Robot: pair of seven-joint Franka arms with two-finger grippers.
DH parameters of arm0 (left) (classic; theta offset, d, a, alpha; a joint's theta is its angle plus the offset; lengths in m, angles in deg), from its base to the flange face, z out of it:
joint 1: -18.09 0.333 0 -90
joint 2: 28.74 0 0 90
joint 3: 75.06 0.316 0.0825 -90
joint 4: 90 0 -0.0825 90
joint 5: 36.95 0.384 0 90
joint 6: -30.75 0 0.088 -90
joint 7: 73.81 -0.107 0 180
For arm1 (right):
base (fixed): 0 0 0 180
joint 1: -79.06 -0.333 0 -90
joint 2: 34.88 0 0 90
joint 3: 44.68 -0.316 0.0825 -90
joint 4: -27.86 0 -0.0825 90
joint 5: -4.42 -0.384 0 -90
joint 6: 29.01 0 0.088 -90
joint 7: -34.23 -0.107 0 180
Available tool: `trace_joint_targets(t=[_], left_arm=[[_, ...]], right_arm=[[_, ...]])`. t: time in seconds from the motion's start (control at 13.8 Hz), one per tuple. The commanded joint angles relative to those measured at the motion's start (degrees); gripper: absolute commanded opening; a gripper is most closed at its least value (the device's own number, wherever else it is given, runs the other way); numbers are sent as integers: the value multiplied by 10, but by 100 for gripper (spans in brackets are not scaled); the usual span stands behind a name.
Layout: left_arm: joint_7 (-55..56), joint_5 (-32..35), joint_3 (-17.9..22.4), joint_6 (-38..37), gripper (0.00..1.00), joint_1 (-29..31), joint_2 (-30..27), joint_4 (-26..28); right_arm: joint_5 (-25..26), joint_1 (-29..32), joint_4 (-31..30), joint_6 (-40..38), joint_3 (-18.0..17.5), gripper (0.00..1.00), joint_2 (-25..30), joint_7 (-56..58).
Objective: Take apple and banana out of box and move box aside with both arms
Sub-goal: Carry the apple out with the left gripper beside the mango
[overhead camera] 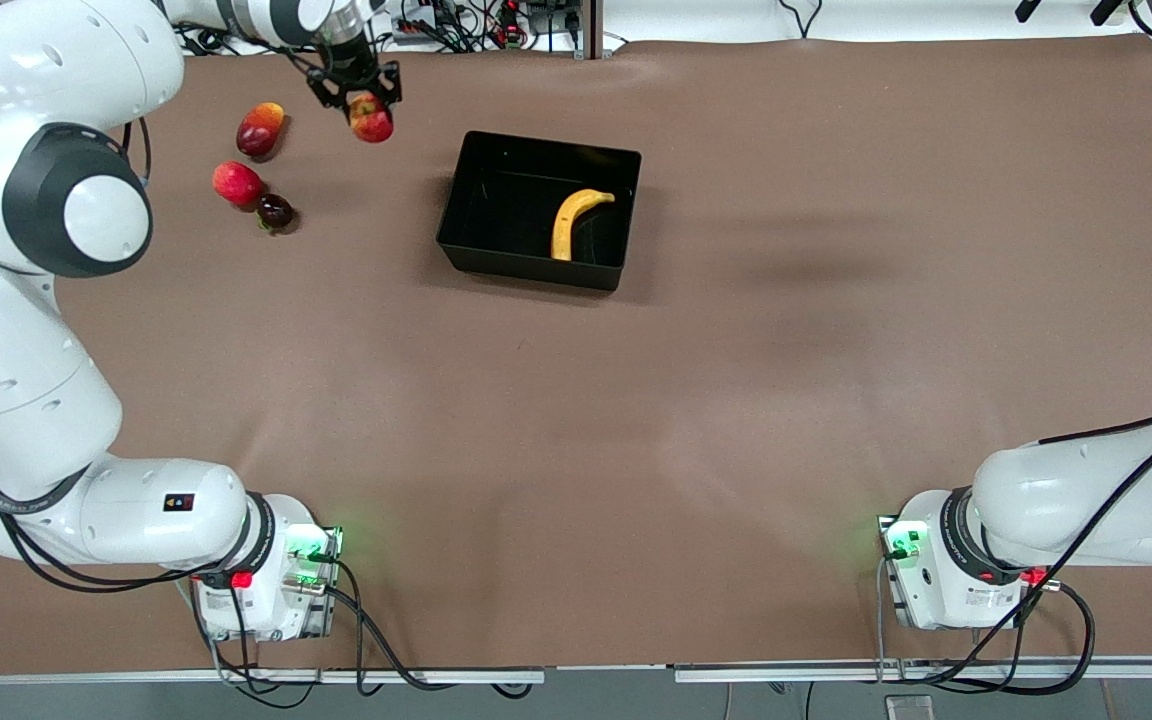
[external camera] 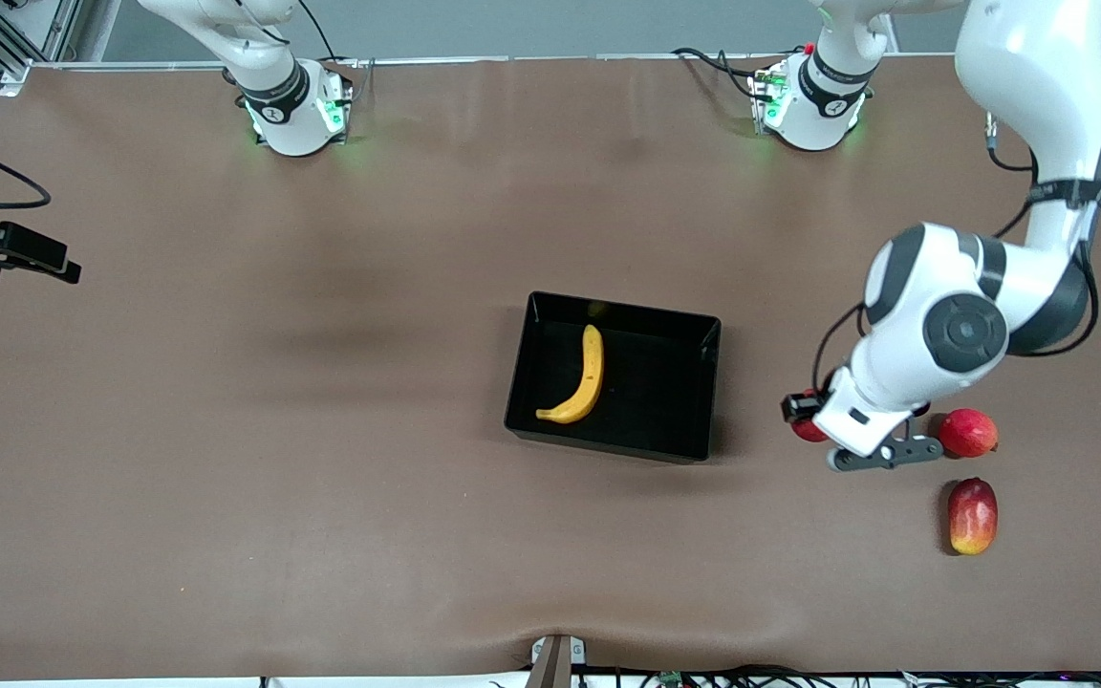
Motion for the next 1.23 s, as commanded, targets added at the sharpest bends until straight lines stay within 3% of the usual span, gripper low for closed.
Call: trace_joint_targets(t=[0.0,0.8,0.87,0.94,1.02,1.16], left_arm=[[0,55,-6,18,0,17,39,-3],[-3,105,-6,112,0,95,103,26],[-3,104,-6,113,19,95,108,24],[-3,105,-6,113,51,95,108,24],[-4,104,-6,113,100,97,107,24],[-6,104,-8,110,100,96,101,24]], right_arm=[[-1,9,7,-8,-8,100,3,3],[-2,6,5,-11,-10,100,3,3],[-4,6,5,-13,-10,100,3,2],[-4,6,5,-16,-10,100,3,1],[-4,6,5,-17,-10,100,3,1],[-5,6,5,-17,-10,100,3,1]])
